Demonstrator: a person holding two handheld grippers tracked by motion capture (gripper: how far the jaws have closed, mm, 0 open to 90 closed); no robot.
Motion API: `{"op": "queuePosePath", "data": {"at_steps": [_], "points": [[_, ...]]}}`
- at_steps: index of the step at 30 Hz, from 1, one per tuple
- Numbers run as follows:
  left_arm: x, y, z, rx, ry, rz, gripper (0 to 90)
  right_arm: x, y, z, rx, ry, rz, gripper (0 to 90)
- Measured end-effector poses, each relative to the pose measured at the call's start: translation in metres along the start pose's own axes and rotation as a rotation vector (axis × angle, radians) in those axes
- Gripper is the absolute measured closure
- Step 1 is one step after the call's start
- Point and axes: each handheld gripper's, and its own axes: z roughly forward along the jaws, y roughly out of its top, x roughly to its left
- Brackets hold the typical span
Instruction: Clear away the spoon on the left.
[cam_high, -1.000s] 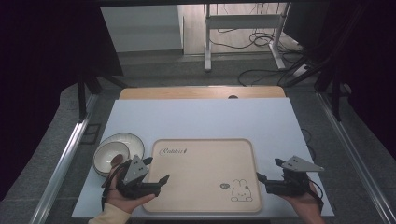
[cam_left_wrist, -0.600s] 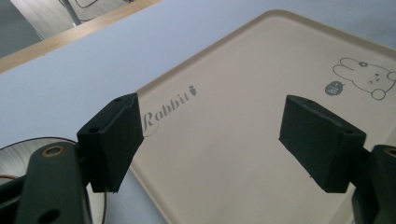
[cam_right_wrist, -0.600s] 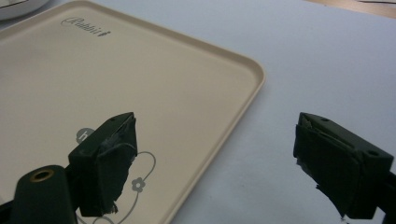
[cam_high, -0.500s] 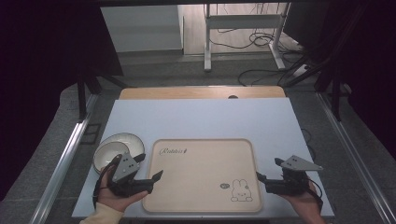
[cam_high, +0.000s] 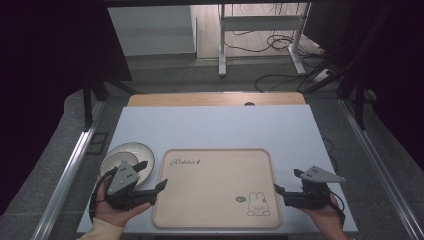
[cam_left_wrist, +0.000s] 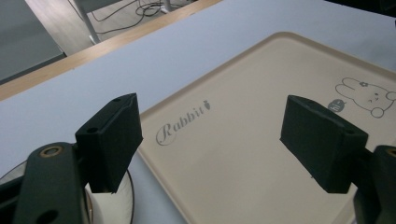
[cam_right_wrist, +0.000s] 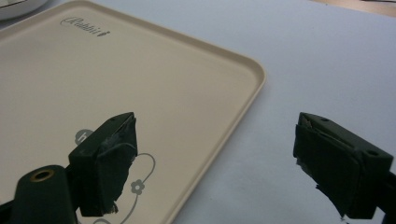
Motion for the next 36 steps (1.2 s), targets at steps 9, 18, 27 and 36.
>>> {"op": "queuePosePath", "data": {"at_steps": [9, 18, 27, 36], "points": [[0.012, 0.0, -0.01, -0.01, 0.039, -0.026, 19.4, -0.001, 0.0, 0.0, 0.001, -0.002, 0.003, 13.9], [0.028, -0.002, -0.023, -0.023, 0.088, -0.046, 18.6, 0.0, 0.0, 0.0, 0.001, -0.004, 0.003, 13.9], [0.046, -0.01, -0.036, -0.036, 0.133, -0.085, 18.6, 0.0, 0.0, 0.001, 0.006, -0.009, 0.005, 13.9], [0.058, -0.031, -0.046, -0.054, 0.193, -0.14, 18.9, 0.0, 0.0, 0.002, 0.01, -0.005, 0.0, 14.0]]}}
